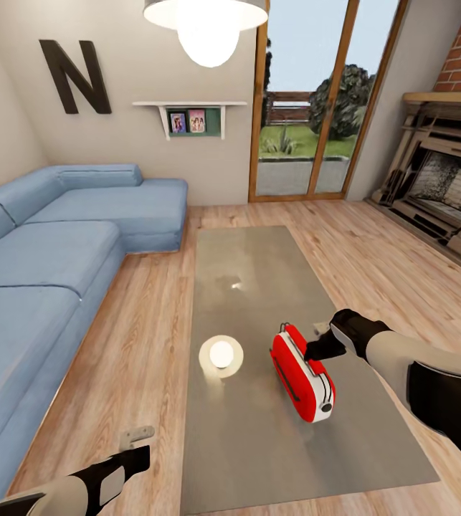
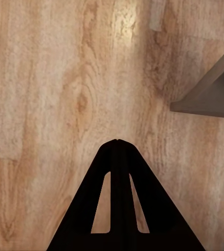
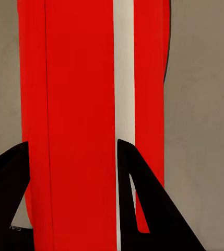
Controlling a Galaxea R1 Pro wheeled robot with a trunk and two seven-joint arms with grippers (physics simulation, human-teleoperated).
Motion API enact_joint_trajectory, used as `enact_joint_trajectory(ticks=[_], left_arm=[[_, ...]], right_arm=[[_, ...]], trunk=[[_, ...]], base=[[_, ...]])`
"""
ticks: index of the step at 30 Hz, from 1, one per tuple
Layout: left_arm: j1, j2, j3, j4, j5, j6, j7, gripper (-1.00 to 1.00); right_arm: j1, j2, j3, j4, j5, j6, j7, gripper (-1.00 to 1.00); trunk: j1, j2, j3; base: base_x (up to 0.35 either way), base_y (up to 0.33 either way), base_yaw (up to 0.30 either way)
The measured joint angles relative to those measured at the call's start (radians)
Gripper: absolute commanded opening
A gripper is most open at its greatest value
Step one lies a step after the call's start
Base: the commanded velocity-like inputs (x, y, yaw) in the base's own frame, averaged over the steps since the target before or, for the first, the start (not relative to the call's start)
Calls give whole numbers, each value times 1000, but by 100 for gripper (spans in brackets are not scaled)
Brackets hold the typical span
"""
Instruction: Turn on the radio receiver that's on the table in the living room.
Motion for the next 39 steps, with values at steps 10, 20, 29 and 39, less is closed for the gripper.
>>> enact_joint_trajectory(ticks=[10, 20, 29, 39], left_arm=[[0, 0, 0, 0, 0, 0, -1, -100], [0, 0, 0, 0, 0, 0, -2, -100], [0, 0, 0, 0, 0, 0, -2, -100], [0, 0, 0, 0, 0, 0, -2, -100]], right_arm=[[-15, 0, 10, -1, -12, 13, 1, -100], [-13, 0, 11, 0, -13, 8, 0, -100], [-13, 0, 11, -1, -14, 7, -1, -100], [1, 0, -4, 1, -3, -10, -5, 100]], trunk=[[23, -43, -19], [23, -43, -19], [23, -43, -19], [23, -42, -19]], base=[[0, 0, 0], [0, 0, 0], [0, 0, 0], [0, 0, 0]])
